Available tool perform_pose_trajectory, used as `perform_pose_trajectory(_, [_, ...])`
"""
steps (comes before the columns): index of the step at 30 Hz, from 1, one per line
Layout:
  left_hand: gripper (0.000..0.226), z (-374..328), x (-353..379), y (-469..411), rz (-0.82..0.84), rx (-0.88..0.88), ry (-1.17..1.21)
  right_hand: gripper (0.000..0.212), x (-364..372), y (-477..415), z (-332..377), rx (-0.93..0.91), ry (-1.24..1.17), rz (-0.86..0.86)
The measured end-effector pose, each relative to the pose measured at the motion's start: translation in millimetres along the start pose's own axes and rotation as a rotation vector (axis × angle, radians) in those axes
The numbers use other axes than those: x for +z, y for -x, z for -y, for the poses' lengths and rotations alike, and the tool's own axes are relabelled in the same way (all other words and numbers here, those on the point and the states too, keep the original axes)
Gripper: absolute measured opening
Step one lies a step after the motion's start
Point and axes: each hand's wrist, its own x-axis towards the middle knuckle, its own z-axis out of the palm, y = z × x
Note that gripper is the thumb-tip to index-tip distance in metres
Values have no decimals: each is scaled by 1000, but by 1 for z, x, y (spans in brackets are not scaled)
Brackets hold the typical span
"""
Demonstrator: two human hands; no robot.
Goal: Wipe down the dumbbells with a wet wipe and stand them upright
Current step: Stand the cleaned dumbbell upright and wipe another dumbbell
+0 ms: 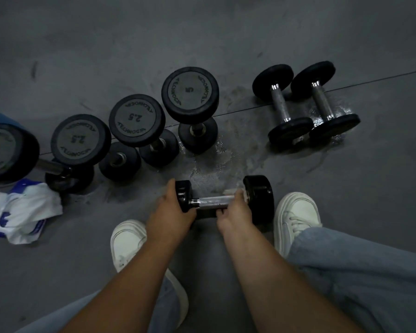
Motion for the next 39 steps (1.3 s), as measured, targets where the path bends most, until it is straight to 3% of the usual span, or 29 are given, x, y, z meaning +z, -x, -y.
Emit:
perform_pose_trajectory(5, [105,6,-2,-10,71,53,-32,26,-6,-2,0,-6,-46,82])
perform_pose_trajectory(8, [102,1,-7,-14,67,59,-56,22,4,-1,11,46,-69,92])
perform_pose_trajectory(19, [81,-6,-10,-24,-9,38,-100,26,-6,3,7,-38,70,112])
perform_pose_trajectory(24, [101,-3,4,-10,-2,40,23,23,16,-3,15,-4,37,87])
perform_pose_trajectory(33, [93,-2,1,-21,42,-14,-42,25,20,-1,17,-52,145,46])
perform_pose_trajectory(36, [95,-3,2,-18,23,-25,-25,22,11,9,16,-138,347,15])
perform_pose_trajectory(39, [96,-4,5,-14,33,-33,-49,25,-11,29,-8,-644,1026,33])
